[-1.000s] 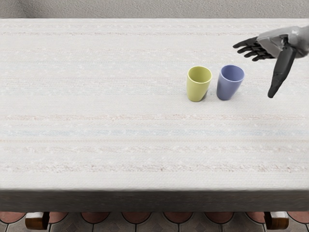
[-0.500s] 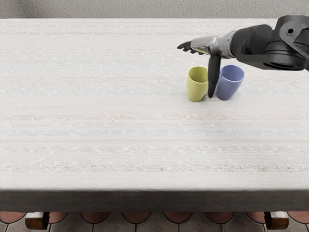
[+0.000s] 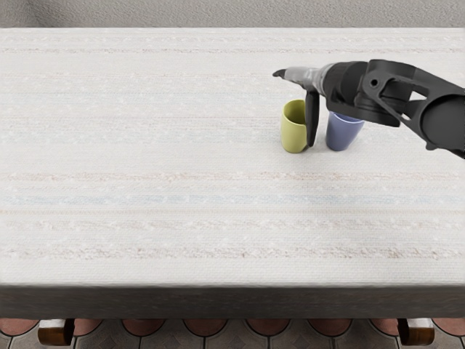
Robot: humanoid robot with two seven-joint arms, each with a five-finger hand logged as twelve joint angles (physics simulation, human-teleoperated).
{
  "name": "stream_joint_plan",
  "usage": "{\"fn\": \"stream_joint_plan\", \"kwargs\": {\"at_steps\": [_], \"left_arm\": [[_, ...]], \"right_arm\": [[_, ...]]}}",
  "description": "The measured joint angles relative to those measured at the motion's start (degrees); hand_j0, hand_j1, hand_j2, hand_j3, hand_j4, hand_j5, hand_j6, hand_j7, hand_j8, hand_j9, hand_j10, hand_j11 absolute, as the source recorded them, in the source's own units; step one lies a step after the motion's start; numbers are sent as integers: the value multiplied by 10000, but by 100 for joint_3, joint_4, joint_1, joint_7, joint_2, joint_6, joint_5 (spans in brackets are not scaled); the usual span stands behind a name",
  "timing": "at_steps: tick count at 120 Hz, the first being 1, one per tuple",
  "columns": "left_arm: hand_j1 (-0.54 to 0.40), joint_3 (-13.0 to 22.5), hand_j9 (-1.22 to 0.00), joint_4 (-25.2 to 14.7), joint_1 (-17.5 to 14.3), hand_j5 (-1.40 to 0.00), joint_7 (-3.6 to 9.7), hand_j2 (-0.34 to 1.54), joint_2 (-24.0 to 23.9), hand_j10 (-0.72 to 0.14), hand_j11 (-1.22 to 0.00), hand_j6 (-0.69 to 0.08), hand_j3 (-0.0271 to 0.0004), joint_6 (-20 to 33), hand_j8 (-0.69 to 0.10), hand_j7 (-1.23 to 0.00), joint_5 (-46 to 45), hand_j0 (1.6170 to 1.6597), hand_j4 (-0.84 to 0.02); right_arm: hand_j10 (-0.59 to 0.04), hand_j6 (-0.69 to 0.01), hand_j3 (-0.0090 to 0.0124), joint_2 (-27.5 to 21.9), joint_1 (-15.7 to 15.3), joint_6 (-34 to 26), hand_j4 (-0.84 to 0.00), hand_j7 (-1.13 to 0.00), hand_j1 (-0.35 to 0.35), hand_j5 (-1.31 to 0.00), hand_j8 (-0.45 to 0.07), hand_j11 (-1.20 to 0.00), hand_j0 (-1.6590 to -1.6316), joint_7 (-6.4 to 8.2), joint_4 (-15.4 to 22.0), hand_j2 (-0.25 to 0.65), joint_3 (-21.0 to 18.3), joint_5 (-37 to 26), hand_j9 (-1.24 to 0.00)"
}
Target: Pick up cup and place in cup with right hand
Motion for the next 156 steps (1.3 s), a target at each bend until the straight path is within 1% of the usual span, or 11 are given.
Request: {"fn": "stream_joint_plan", "kwargs": {"at_steps": [10,22,35,51,79,104,126,156], "left_arm": [[3281,0,-229,0,6,-229,0,36,0,-180,-229,-183,0,0,-182,-229,0,16581,-181],[3281,0,-229,0,5,-230,0,36,0,-181,-229,-183,0,0,-183,-229,0,16581,-181],[3279,0,-231,0,3,-231,0,36,0,-182,-231,-184,0,0,-184,-231,0,16581,-183],[3280,0,-230,0,0,-230,0,36,0,-181,-229,-183,0,0,-183,-230,0,16581,-182],[3277,0,-233,0,0,-233,0,37,0,-183,-233,-186,0,0,-185,-233,0,16581,-184],[3279,0,-230,0,8,-231,0,36,0,-181,-230,-184,0,0,-183,-231,0,16581,-182],[3281,0,-229,0,1,-229,0,36,0,-180,-229,-183,0,0,-182,-229,0,16581,-181],[3281,0,-228,0,-1,-229,0,36,0,-180,-228,-182,0,0,-181,-228,0,16581,-181]], "right_arm": [[-18,-38,0,56,-58,-49,-24,0,-3491,-4,-28,-2,-16581,0,-72,9,-25,-111,-3],[-32,-52,0,222,-98,-94,-38,-18,-3475,-22,-42,-20,-16581,0,-295,6,-64,-296,-21],[-295,-315,0,312,-109,-119,-301,-359,-3163,-363,-305,-361,-16581,0,-474,-46,-93,-390,-362],[-594,-614,0,449,-114,-293,-600,-748,-2806,-752,-604,-750,-16581,0,-618,-105,-196,-432,-751],[-821,-842,0,558,-115,-532,-828,-1041,-2538,-1046,-832,-1043,-16581,0,-733,-148,-389,-449,-1044],[-1123,-1145,0,653,-109,-564,-1130,-1434,-2177,-1438,-1134,-1436,-16581,0,-986,-207,-479,-450,-1436],[-1285,-1307,0,694,-107,-568,-1292,-1643,-1983,-1648,-1296,-1645,-16581,0,-1050,-239,-496,-450,-1646],[-1363,-1386,0,708,-78,-569,-1371,-1746,-1889,-1750,-1375,-1748,-16581,0,-1058,-254,-561,-447,-1749]]}}
